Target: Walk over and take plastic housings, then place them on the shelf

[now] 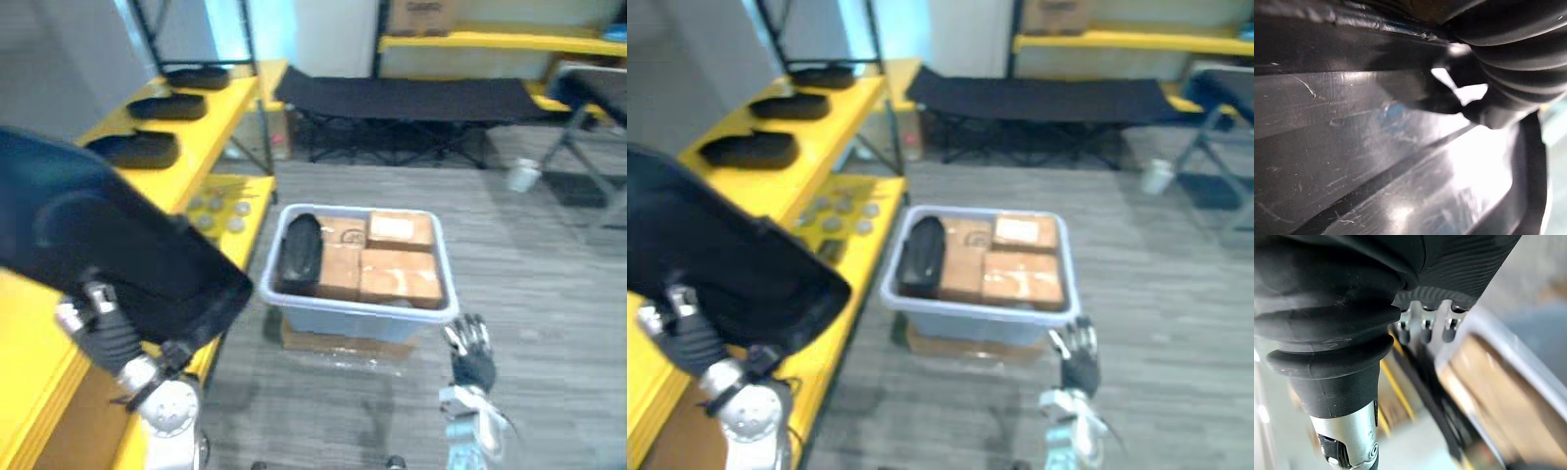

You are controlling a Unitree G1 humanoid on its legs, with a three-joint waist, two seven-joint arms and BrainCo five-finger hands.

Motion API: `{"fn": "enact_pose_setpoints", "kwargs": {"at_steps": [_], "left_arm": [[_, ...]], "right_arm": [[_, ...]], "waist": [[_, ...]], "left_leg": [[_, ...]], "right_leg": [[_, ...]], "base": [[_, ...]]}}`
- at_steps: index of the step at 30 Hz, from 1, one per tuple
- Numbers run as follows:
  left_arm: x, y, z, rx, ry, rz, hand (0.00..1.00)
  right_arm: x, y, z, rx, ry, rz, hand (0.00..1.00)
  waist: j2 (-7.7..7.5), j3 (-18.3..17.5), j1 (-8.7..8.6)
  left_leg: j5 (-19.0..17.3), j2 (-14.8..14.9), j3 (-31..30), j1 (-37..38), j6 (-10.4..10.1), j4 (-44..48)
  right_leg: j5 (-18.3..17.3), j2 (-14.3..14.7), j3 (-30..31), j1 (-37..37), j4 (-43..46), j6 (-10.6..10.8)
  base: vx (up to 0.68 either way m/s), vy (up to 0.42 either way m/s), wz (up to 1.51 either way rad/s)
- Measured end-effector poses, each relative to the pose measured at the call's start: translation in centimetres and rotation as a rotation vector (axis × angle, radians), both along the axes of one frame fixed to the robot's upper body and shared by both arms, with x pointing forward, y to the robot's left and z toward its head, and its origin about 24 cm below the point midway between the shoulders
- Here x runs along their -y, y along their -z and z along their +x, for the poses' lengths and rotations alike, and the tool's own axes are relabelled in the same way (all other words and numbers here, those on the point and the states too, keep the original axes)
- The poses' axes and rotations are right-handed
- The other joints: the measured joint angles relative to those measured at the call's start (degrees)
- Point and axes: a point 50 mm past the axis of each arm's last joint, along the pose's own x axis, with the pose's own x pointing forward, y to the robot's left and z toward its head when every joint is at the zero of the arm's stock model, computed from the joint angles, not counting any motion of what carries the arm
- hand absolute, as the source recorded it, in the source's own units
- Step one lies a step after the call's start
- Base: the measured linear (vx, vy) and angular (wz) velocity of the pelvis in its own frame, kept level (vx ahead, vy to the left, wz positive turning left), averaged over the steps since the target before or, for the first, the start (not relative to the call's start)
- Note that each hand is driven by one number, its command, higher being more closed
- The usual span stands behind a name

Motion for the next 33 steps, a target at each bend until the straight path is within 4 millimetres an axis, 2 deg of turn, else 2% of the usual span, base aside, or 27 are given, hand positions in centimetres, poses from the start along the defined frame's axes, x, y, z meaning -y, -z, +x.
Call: {"fn": "enact_pose_setpoints", "kwargs": {"at_steps": [1, 4, 5, 9, 12, 15, 17, 18, 19, 20, 21, 22, 24, 27, 29, 30, 33], "left_arm": [[-0.8, 0.1, -1.0, -0.013, -0.060, 0.006, 1.00], [-2.1, 0.1, -2.9, -0.034, -0.153, 0.013, 1.00], [-2.5, 0.1, -3.7, -0.036, -0.184, 0.014, 1.00], [-2.8, -0.1, -4.8, -0.052, -0.168, 0.036, 1.00], [-2.7, -0.4, -4.8, -0.050, -0.141, 0.052, 1.00], [-2.8, -0.2, -5.2, -0.065, -0.157, 0.049, 1.00], [-2.7, -0.2, -5.0, -0.061, -0.147, 0.043, 1.00], [-2.6, -0.2, -4.9, -0.060, -0.142, 0.040, 1.00], [-2.3, -0.3, -4.4, -0.042, -0.119, 0.029, 1.00], [-2.0, -0.4, -3.7, -0.019, -0.078, 0.019, 1.00], [-1.8, -0.4, -3.3, -0.010, -0.058, 0.015, 1.00], [-1.5, -0.4, -3.0, 0.004, -0.025, -0.011, 1.00], [-1.2, -0.3, -2.7, 0.007, -0.001, -0.024, 1.00], [-0.4, -0.4, -1.9, 0.007, 0.064, -0.016, 1.00], [0.2, -0.8, -1.1, 0.015, 0.131, 0.022, 1.00], [0.7, -1.5, -0.1, 0.018, 0.214, 0.091, 1.00], [1.9, -2.4, 2.0, 0.012, 0.402, 0.219, 1.00]], "right_arm": [[-1.0, -0.1, 0.9, 0.006, -0.054, -0.025, 0.00], [-3.3, -0.4, 2.3, 0.024, -0.168, -0.056, 0.00], [-4.6, -0.9, 3.0, 0.048, -0.232, -0.076, 0.00], [-7.2, -1.9, 4.0, 0.093, -0.336, -0.112, 0.00], [-7.4, -2.4, 4.5, 0.105, -0.328, -0.124, 0.00], [-7.6, -2.3, 4.6, 0.084, -0.363, -0.138, 0.00], [-7.7, -2.1, 4.3, 0.065, -0.386, -0.149, 0.00], [-7.6, -2.1, 4.2, 0.062, -0.392, -0.154, 0.00], [-7.0, -2.2, 3.8, 0.062, -0.383, -0.167, 0.00], [-6.4, -2.1, 3.2, 0.057, -0.366, -0.183, 0.00], [-6.2, -2.0, 3.0, 0.052, -0.359, -0.184, 0.00], [-6.1, -1.8, 2.5, 0.039, -0.359, -0.193, 0.00], [-6.7, -1.8, 2.4, 0.039, -0.375, -0.203, 0.00], [-6.4, -2.1, 2.5, 0.066, -0.369, -0.211, 0.00], [-5.6, -2.4, 2.6, 0.100, -0.352, -0.216, 0.00], [-5.0, -2.6, 2.5, 0.120, -0.323, -0.225, 0.00], [-4.1, -3.2, 2.4, 0.157, -0.290, -0.242, 0.00]], "waist": [[-0.03, 0.0, 1.71], [-0.87, 0.3, 5.08], [-1.27, 0.7, 7.01], [-2.23, 1.1, 9.64], [-3.46, 1.9, 9.63], [-3.18, 3.2, 9.38], [-3.30, 3.3, 8.15], [-3.31, 3.3, 7.83], [-3.24, 3.3, 7.21], [-3.68, 3.4, 6.06], [-3.65, 3.7, 6.11], [-3.70, 4.0, 6.73], [-3.77, 4.5, 6.79], [-3.68, 4.7, 6.59], [-3.64, 5.3, 6.20], [-3.99, 5.5, 5.65], [-4.30, 5.7, 3.37]], "left_leg": [[0.0, -0.6, -1.8, 0.0, 0.0, 0.0], [0.1, -1.9, -6.2, -1.1, 0.1, 0.3], [0.1, -2.3, -8.2, -2.2, 0.1, 0.9], [0.0, -2.6, -10.1, -2.8, 0.2, 1.4], [-0.9, -2.5, -9.0, -2.4, 0.5, 2.5], [-4.9, -1.2, -7.1, -3.0, 0.5, 9.1], [-6.0, -0.8, -6.9, -4.2, 1.2, 12.0], [-6.0, -0.7, -6.4, -4.9, 1.3, 12.3], [-5.8, -0.3, -3.3, -7.0, 1.6, 14.0], [-4.8, 0.6, 3.1, -9.1, 2.9, 16.0], [-4.2, 0.9, 4.9, -9.3, 2.7, 16.0], [-3.5, 0.5, 5.4, -9.6, 2.9, 15.2], [-2.4, -0.5, 4.9, -9.6, 3.2, 13.6], [-1.4, -1.8, 4.9, -9.5, 3.9, 11.9], [-0.9, -2.8, 3.8, -9.5, 4.3, 10.9], [0.3, -3.8, 2.2, -9.5, 4.7, 9.6], [3.0, -6.5, -2.9, -9.8, 4.8, 7.4]], "right_leg": [[-0.4, -0.4, -2.1, 1.5, 0.0, 0.4], [-1.4, -1.0, -7.0, 3.8, 0.0, 1.0], [-1.7, -1.0, -8.9, 4.5, 0.1, 1.3], [-2.8, -1.2, -10.8, 4.9, 1.8, 0.9], [-4.9, -2.3, -9.6, 3.9, 5.0, 0.7], [-7.0, -2.3, -6.5, 3.1, 8.4, 0.1], [-8.0, -2.0, -7.0, 3.5, 9.5, 0.2], [-8.1, -2.0, -7.7, 3.7, 9.5, 0.2], [-8.1, -2.1, -10.0, 4.3, 9.2, 0.2], [-7.8, -2.1, -13.5, 5.3, 8.7, 0.6], [-7.5, -2.2, -14.4, 5.6, 8.6, 1.1], [-7.3, -2.5, -14.8, 5.5, 8.5, 1.3], [-7.2, -3.1, -15.5, 5.5, 8.6, 1.4], [-7.5, -4.3, -15.7, 5.4, 9.6, 1.1], [-9.3, -4.6, -13.2, 5.2, 10.8, -1.9], [-13.5, -4.3, -7.3, 3.6, 13.0, -4.4], [-17.8, -3.7, 1.5, 2.3, 17.0, -5.2]], "base": [[0.05, 0.009, 0.88], [0.02, -0.011, 0.83], [0.02, -0.030, 0.75], [0.02, -0.017, 0.32], [0.00, 0.012, -0.12], [-0.03, 0.035, -0.47], [-0.05, -0.003, 0.02], [-0.06, -0.018, 0.47], [-0.06, -0.011, 0.97], [-0.04, 0.001, 1.11], [-0.05, 0.025, 0.93], [-0.02, 0.049, 0.45], [-0.02, 0.053, 0.27], [-0.03, 0.061, 0.17], [-0.06, 0.067, 0.36], [-0.07, 0.051, 0.64], [-0.06, -0.023, 0.96]]}}
